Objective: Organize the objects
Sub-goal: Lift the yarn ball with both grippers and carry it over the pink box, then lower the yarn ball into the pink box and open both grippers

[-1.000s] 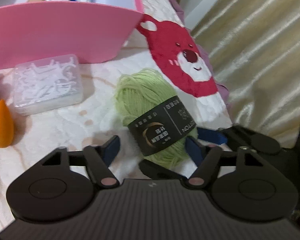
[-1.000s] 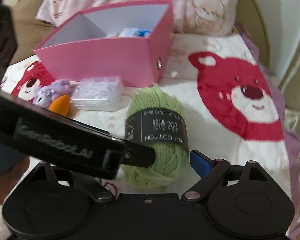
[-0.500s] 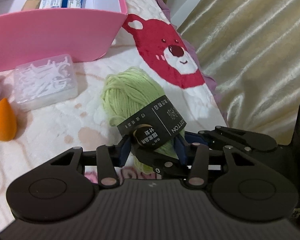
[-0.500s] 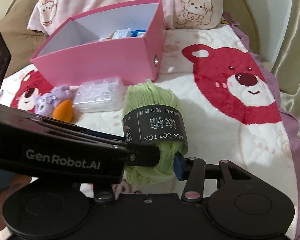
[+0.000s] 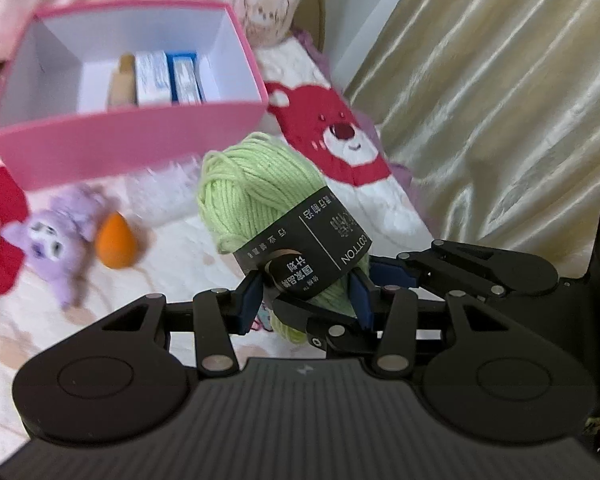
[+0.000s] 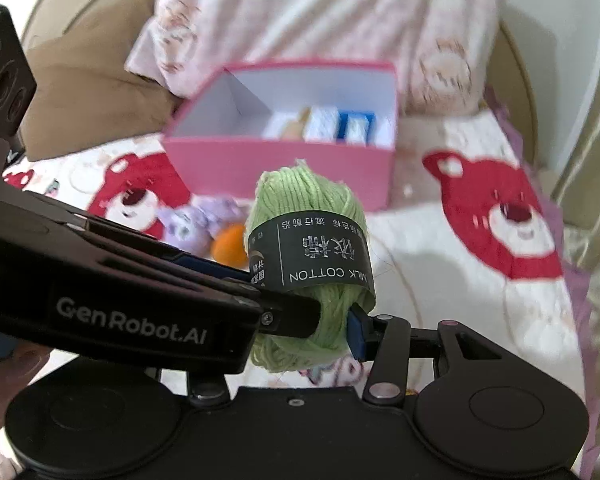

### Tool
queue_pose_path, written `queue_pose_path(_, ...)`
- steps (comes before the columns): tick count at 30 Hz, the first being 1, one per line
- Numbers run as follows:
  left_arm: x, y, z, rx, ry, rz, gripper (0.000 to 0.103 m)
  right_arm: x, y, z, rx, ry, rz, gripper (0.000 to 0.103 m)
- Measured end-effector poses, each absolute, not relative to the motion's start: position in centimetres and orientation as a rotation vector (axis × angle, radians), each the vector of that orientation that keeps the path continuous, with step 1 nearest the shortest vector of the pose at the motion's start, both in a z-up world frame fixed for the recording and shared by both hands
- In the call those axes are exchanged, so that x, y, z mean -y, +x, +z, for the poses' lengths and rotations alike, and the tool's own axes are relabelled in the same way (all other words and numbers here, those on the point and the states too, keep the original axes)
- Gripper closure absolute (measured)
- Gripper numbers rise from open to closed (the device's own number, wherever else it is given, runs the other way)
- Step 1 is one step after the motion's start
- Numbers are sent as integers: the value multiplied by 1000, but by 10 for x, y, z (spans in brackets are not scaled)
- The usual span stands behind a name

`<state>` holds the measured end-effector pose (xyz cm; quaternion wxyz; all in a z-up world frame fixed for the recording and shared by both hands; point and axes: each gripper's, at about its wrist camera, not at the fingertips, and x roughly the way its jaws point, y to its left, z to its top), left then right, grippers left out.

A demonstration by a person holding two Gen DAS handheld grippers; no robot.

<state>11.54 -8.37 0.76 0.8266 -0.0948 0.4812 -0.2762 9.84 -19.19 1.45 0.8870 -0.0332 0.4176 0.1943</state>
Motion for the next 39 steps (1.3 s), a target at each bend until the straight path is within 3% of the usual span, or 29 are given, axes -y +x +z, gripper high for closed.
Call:
queue_pose_path(9, 49, 133, 66, -959, -120, -540, 58, 154, 112, 60, -760, -80, 453, 51)
queue_pose_path(17, 31, 195, 92, -954, -23, -476, 58, 126, 167, 75, -699, -27, 492, 51)
queue_pose_path(28, 13, 317, 32, -1004, -38, -476, 59, 99, 290, 24, -783, 45, 478, 51)
queue_pose_path(39, -1, 375, -30, -1037, -39, -375, 58, 89, 357, -42, -890, 209, 478, 52)
